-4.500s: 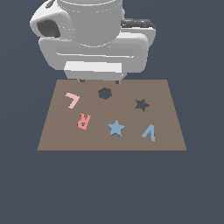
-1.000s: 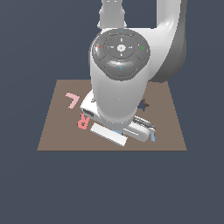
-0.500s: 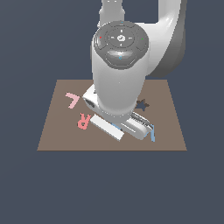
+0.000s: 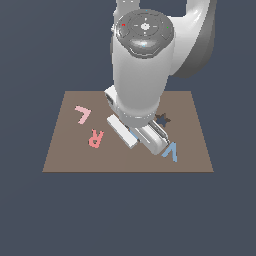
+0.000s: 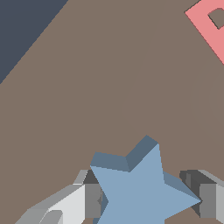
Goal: Insert a designated object into the corresponding slot on a board.
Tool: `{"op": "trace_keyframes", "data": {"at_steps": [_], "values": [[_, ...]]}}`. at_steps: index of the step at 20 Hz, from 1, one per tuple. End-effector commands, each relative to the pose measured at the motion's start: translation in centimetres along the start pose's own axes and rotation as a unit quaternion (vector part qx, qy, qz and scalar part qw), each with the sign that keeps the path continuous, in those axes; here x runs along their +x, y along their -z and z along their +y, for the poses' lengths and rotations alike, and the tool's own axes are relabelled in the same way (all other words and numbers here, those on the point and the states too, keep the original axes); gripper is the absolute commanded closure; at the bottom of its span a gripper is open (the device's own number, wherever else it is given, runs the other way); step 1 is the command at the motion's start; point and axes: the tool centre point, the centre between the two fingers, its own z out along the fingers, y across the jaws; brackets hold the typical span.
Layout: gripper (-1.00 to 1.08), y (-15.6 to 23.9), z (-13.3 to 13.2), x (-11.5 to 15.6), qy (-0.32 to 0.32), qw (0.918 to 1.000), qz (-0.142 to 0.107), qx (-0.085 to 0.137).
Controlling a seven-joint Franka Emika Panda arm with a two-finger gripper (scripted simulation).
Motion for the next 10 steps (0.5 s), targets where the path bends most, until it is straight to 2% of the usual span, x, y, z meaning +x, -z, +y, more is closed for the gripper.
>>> {"op": "trace_keyframes", "data": {"at_steps": [1, 5, 10], "values": [[1.08, 0.1, 0.4, -0.9, -0.046, 0.9989, 0.0, 0.0], [1.08, 0.2, 0.8, -2.5, -0.121, 0.9926, 0.0, 0.0], [1.08, 0.3, 1.0, -4.4, -0.212, 0.9774, 0.0, 0.0]]}}
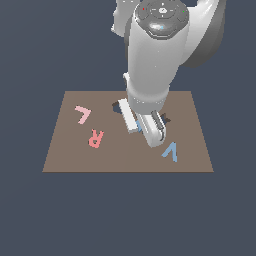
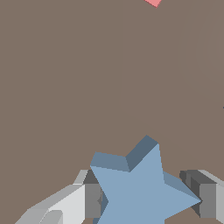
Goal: Insert a designated object into the corresponding slot on a board.
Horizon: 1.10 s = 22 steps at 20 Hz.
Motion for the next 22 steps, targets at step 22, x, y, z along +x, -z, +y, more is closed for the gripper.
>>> {"op": "trace_keyframes", "data": {"at_steps": [22], "values": [[1.08, 0.4, 0.4, -7.1, -0.328, 0.9449, -0.001, 0.0]]}}
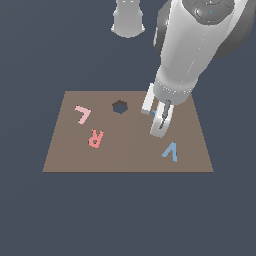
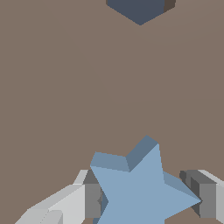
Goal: Insert a designated object into the corresponding slot on a board.
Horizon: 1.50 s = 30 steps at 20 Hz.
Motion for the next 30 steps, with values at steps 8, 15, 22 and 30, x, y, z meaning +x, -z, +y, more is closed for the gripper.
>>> {"op": "trace_keyframes", "data": {"at_steps": [8, 15, 22, 30], "values": [[1.08, 0.1, 0.3, -1.2, -0.055, 0.9985, 0.0, 0.0], [1.08, 0.0, 0.3, -1.3, -0.06, 0.9982, 0.0, 0.0], [-0.92, -0.9, 0.3, -1.3, -0.062, 0.9981, 0.0, 0.0], [-0.92, -0.9, 0.3, -1.3, -0.062, 0.9981, 0.0, 0.0]]}}
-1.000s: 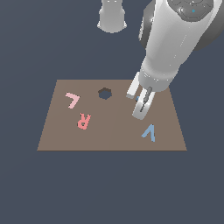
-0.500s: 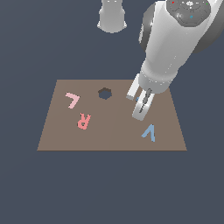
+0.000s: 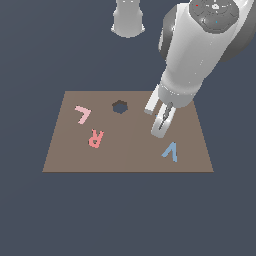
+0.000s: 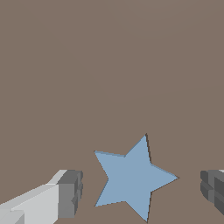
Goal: Insert a designated object into the corresponding slot on a board.
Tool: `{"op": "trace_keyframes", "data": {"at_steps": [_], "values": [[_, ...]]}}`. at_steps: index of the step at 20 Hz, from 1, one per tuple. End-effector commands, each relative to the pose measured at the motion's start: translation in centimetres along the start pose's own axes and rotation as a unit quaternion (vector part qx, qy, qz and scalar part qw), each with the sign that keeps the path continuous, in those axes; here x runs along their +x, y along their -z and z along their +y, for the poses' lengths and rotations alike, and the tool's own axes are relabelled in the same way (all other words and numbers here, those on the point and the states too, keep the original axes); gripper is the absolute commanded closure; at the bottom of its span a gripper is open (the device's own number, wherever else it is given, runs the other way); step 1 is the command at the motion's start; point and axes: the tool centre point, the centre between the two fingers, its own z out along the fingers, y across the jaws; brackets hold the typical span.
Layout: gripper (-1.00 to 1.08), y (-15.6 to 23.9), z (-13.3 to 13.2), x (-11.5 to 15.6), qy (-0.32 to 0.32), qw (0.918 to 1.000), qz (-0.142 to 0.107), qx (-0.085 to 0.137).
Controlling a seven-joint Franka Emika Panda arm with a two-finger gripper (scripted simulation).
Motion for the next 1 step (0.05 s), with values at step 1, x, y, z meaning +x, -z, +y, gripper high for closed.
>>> {"op": "trace_keyframes", "data": {"at_steps": [1], "values": [[-0.92, 0.0, 0.0, 0.0, 0.0, 1.0, 0.0, 0.0]]}}
